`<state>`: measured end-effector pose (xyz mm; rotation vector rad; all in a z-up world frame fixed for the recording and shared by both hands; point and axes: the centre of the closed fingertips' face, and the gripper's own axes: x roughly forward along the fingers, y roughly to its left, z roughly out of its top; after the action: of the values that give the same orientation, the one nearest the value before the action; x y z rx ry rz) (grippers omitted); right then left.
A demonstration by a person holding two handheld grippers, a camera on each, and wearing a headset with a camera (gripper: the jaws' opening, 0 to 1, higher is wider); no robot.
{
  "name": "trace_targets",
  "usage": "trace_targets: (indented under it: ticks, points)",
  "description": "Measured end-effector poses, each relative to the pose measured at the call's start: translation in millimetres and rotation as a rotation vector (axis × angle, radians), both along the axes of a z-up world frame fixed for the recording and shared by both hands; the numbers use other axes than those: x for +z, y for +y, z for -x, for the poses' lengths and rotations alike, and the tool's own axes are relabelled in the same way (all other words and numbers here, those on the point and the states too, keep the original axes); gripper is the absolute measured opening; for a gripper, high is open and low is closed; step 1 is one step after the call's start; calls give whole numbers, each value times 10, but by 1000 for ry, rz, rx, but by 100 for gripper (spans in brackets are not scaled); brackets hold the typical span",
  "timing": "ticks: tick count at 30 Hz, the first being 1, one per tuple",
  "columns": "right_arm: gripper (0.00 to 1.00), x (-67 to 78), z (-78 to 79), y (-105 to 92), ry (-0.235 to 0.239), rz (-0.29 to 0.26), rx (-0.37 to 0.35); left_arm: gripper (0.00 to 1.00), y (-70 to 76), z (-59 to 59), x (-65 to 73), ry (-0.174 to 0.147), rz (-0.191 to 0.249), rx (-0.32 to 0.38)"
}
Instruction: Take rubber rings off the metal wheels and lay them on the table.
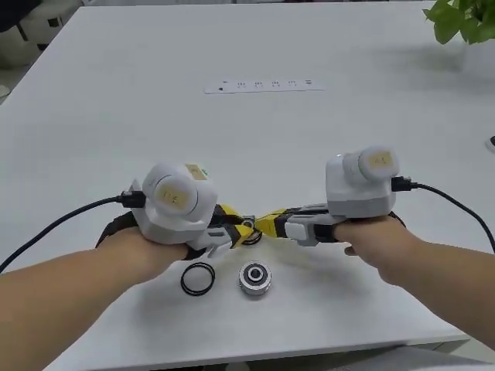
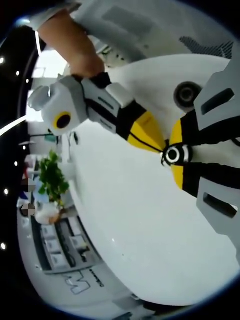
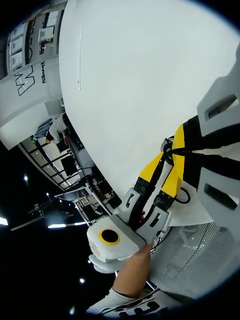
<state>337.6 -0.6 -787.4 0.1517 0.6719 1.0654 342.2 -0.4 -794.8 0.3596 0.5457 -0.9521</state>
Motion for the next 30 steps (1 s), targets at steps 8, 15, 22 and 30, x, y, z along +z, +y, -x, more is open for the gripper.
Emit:
trace_targets:
  ticks: [8, 15, 22, 30]
  points:
    - [0, 32, 31, 30, 4, -18, 13, 12, -3, 3, 1, 2, 0, -2]
    - [0, 65, 49, 60, 4, -40, 32, 12, -9, 9, 0, 2, 0, -4]
    - [0, 77, 44, 39, 24, -61, 17, 12, -9, 9, 3, 6, 9, -5]
    - [0, 15, -16, -7, 41, -43, -7, 14, -30, 1, 6, 17, 17, -18]
